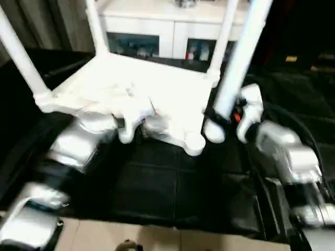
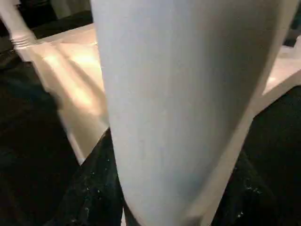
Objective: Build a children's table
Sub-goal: Pick table leg, then insert table leg to table base
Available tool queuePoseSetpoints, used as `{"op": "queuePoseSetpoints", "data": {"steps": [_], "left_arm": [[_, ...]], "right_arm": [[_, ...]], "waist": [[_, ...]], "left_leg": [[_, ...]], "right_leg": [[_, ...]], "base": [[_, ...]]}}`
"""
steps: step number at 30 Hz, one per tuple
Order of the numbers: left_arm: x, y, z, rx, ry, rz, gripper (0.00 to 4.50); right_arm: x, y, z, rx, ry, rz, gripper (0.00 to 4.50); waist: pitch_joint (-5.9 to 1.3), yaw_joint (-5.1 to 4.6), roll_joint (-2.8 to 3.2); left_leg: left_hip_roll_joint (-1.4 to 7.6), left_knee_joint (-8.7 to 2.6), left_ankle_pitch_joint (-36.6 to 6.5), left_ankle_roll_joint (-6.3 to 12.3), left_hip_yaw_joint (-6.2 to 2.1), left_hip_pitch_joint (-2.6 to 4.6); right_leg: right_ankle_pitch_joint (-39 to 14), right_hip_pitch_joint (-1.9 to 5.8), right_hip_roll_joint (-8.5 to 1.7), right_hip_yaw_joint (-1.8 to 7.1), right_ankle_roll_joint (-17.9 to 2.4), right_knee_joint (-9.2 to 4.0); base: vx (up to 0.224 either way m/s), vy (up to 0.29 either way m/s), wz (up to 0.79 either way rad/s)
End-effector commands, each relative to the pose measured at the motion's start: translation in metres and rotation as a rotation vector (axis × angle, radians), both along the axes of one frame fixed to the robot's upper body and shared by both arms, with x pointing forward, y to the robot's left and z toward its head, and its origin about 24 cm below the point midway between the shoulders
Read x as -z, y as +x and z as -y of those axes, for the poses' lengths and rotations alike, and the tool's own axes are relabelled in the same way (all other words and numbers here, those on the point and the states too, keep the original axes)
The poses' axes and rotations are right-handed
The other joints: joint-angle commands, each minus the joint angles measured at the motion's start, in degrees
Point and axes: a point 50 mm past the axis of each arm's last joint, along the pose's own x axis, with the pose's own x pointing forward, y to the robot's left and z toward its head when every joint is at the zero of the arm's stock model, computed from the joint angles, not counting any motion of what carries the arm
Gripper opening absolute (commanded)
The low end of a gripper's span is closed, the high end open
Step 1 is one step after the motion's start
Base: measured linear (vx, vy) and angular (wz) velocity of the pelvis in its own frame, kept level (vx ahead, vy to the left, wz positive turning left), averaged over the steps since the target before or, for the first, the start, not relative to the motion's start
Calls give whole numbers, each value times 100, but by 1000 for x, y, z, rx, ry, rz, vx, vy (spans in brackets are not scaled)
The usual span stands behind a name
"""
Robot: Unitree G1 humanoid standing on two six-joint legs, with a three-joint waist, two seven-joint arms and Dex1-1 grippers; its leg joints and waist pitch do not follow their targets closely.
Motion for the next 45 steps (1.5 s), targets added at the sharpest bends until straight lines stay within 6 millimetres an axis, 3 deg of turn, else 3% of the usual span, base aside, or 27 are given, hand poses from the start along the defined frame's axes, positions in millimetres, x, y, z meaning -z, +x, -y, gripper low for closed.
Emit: {"op": "queuePoseSetpoints", "data": {"steps": [1,2,3,4,5,6,7,9,13,16,18,27,28,31,32,33,35,38,40,44,45], "left_arm": [[-4,4,1,53,33,17,347],[-1,11,4,93,74,52,347],[0,13,5,103,87,67,347],[0,13,5,103,87,67,347],[-1,18,8,121,109,84,347],[-2,19,9,127,114,89,375],[-3,20,10,132,119,94,375],[2,23,6,142,224,114,383],[4,26,2,131,288,137,422],[10,28,-5,117,376,135,424],[16,29,-10,88,414,126,424],[30,28,-21,-20,408,31,424],[30,28,-21,-23,410,31,395],[36,26,-24,-24,431,9,388],[38,25,-24,-17,447,8,382],[39,24,-24,-14,456,10,355],[44,22,-25,8,484,-15,346],[49,17,-25,66,525,-71,337],[51,14,-25,112,555,-96,306],[53,10,-26,181,617,-152,279],[53,10,-26,188,623,-155,268]], "right_arm": [[-11,-7,1,-31,9,26,186],[-10,-17,2,-39,1,15,186],[-10,-20,3,-37,-1,13,186],[-10,-20,3,-37,-1,13,186],[-10,-30,7,-22,-11,2,186],[-10,-33,8,-17,-15,-2,186],[-10,-35,9,-14,-18,-5,186],[-9,-43,12,-4,-28,-22,186],[-11,-48,12,-2,-24,-27,186],[-13,-51,11,0,-23,-33,186],[-14,-52,9,-4,-23,-35,186],[-20,-55,-2,-83,-8,-38,186],[-20,-55,-3,-92,-7,-39,186],[-20,-63,-9,-193,-21,-63,186],[-19,-65,-10,-215,-30,-69,186],[-19,-66,-10,-224,-34,-71,186],[-18,-68,-11,-233,-39,-74,186],[-18,-70,-10,-238,-42,-77,186],[-18,-71,-9,-243,-47,-78,186],[-18,-69,-7,-242,-57,-73,186],[-18,-68,-7,-240,-58,-70,186]], "waist": [[-505,-30,21],[-484,-71,193],[-466,-94,118],[-486,-85,102],[-489,-90,202],[-494,-116,174],[-484,-125,173],[-496,-193,249],[-500,-281,265],[-489,-334,296],[-489,-354,346],[-513,-349,347],[-510,-350,351],[-500,-350,357],[-502,-351,394],[-494,-358,368],[-496,-361,399],[-490,-366,380],[-490,-364,379],[-507,-379,391],[-519,-377,419]], "left_leg": [[109,-378,-1090,-190,-78,157],[98,-372,-1149,-96,-79,151],[73,-369,-1176,-46,-69,132],[79,-364,-1170,-50,-84,137],[83,-359,-1173,-32,-82,141],[87,-359,-1178,-30,-93,128],[75,-361,-1160,-9,-86,117],[85,-355,-1140,16,-107,113],[70,-350,-1161,89,-112,104],[65,-350,-1235,111,-114,105],[84,-363,-1275,84,-135,115],[98,-354,-1226,179,-131,126],[99,-353,-1245,197,-130,128],[111,-363,-1263,208,-138,127],[112,-358,-1287,203,-139,133],[112,-360,-1327,208,-134,132],[113,-364,-1362,186,-141,132],[117,-375,-1417,162,-142,137],[124,-383,-1369,175,-144,140],[135,-387,-1216,307,-142,144],[139,-381,-1159,341,-144,144]], "right_leg": [[286,352,-263,184,-1401,-328],[-41,344,-274,186,-1395,-394],[-171,356,-256,192,-1343,-455],[-240,388,-267,194,-1337,-432],[-578,371,-293,196,-1297,-458],[-698,385,-289,193,-1278,-459],[-778,374,-277,198,-1239,-494],[-799,371,-274,186,-1258,-474],[-897,374,-265,176,-1281,-508],[-1045,355,-251,167,-1277,-545],[-1002,359,-265,165,-1310,-522],[-629,365,-285,166,-1539,-497],[-651,364,-285,166,-1536,-505],[-684,371,-287,168,-1502,-512],[-705,371,-291,169,-1498,-509],[-734,371,-287,173,-1484,-526],[-810,358,-298,171,-1482,-532],[-897,356,-298,173,-1475,-543],[-863,356,-300,174,-1468,-547],[-715,369,-323,163,-1506,-541],[-693,369,-328,164,-1493,-536]], "base": [[0,0,0],[0,0,0],[0,0,0],[0,0,0],[0,0,0],[0,0,0],[0,0,0],[0,0,0],[0,0,0],[0,0,0],[0,0,0],[0,0,0],[0,0,0],[0,0,0],[0,0,0],[0,0,0],[0,0,0],[0,0,0],[0,0,0],[0,0,0],[0,0,0]]}}
